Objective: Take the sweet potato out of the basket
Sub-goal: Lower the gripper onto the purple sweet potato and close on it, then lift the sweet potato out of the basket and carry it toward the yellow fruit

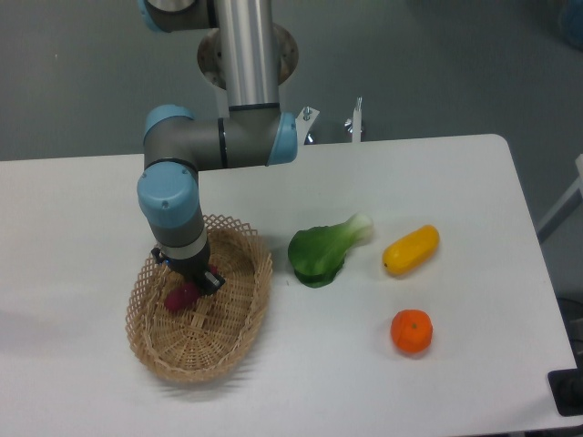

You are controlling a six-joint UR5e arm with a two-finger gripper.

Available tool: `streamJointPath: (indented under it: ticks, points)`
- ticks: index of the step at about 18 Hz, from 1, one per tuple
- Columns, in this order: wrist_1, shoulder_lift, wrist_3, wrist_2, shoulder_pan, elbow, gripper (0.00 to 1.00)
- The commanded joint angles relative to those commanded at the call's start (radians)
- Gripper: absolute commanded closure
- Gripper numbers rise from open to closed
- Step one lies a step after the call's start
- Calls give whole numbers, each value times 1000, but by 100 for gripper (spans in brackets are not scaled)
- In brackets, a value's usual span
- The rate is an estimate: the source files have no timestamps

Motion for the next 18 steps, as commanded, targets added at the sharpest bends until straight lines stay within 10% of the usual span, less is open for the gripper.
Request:
streamJointPath:
  ticks: [12, 18]
  points:
    - [-44, 61, 101, -3, 155, 202, 78]
    - [-208, 136, 313, -77, 371, 291, 78]
